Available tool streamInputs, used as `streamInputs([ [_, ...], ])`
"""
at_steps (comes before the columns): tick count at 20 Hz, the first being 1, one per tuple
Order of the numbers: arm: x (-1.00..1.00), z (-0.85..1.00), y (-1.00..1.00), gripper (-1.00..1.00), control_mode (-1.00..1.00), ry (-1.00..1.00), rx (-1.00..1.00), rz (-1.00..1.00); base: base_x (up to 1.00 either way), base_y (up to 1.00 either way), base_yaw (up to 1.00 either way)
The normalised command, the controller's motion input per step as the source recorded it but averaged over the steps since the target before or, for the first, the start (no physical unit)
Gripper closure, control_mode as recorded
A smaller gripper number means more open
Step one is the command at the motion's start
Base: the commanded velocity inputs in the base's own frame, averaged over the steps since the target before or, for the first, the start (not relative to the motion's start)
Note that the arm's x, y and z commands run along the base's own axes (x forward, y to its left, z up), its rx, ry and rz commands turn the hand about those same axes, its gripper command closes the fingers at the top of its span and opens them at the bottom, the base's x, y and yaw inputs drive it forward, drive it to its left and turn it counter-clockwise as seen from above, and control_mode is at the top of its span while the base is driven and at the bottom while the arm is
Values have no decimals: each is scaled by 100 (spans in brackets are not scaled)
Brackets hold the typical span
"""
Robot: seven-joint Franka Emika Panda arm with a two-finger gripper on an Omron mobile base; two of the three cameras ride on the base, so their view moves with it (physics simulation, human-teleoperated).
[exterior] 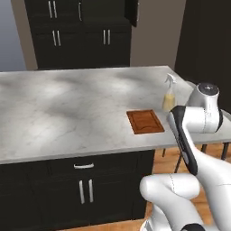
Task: Grab the spray bottle from the cabinet, then place it next to the cutting board for sanitizing. Then grab the dish brush from the countertop next to the sink and place it next to the cutting board.
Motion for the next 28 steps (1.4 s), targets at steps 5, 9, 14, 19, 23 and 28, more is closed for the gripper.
streamInputs([
  [5,0,0,0,-100,100,0,0,0,-17,98,39],
  [9,0,0,0,-100,100,0,0,0,-2,86,58],
  [14,0,0,0,-100,100,0,0,0,-2,74,67],
  [19,0,0,0,-100,100,0,0,0,-8,36,65],
  [23,0,0,0,-100,100,0,0,0,0,13,63],
  [28,0,0,0,-100,100,0,0,0,41,4,55],
])
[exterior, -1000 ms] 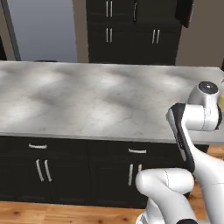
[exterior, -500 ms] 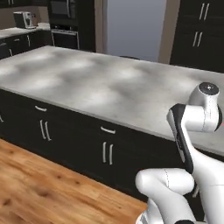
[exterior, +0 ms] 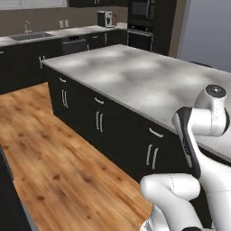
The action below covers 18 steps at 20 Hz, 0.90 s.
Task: Grab the spray bottle from the cabinet, then place it next to the cutting board for sanitizing. Then grab the dish brush from the countertop next to the sink and place it next to the cutting board.
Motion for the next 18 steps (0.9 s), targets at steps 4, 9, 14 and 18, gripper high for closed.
streamInputs([
  [4,0,0,0,-100,100,0,0,0,100,9,39],
  [9,0,0,0,-100,100,0,0,0,100,31,36],
  [14,0,0,0,-100,100,0,0,0,100,13,51],
  [18,0,0,0,-100,100,0,0,0,100,5,46],
])
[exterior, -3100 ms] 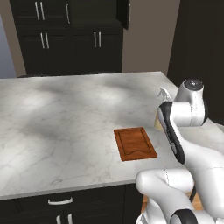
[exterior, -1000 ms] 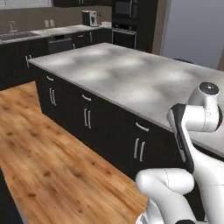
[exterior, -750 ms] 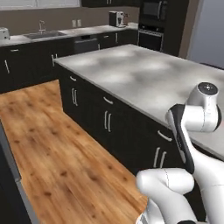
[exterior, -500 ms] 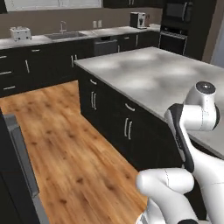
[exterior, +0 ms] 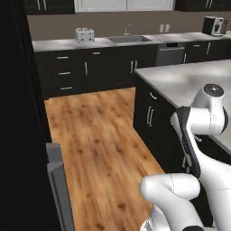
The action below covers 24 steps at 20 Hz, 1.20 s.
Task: Grab the spray bottle from the cabinet, then place it next to the cutting board for sanitizing. Then grab the dish brush from the countertop next to the sink and place it next to the cutting board.
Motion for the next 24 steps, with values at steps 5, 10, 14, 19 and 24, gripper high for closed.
streamInputs([
  [5,0,0,0,-100,100,0,0,0,100,-7,43],
  [10,0,0,0,-100,100,0,0,0,100,-46,29],
  [14,0,0,0,-100,100,0,0,0,100,-17,18],
  [19,0,0,0,-100,100,0,0,0,100,0,13],
  [24,0,0,0,-100,100,0,0,0,100,17,8],
])
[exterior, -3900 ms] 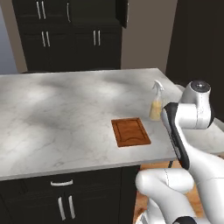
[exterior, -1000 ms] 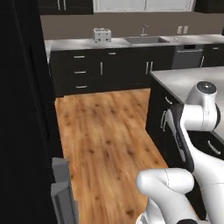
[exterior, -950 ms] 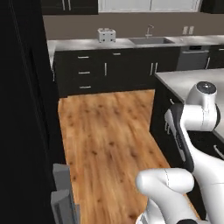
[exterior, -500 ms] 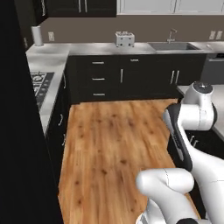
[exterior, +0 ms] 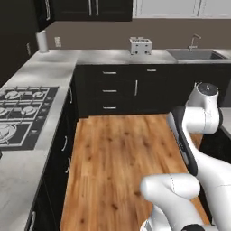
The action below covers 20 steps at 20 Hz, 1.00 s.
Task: Grab the spray bottle from the cabinet, then place it next to the cutting board for sanitizing. Then grab the dish brush from the countertop next to the sink and place it next to the cutting board.
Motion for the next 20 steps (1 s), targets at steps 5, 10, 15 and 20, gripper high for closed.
streamInputs([
  [5,0,0,0,-100,100,0,0,0,100,-3,3],
  [10,0,0,0,-100,100,0,0,0,100,0,1],
  [15,0,0,0,-100,100,0,0,0,100,0,0],
  [20,0,0,0,-100,100,0,0,0,100,-17,3],
])
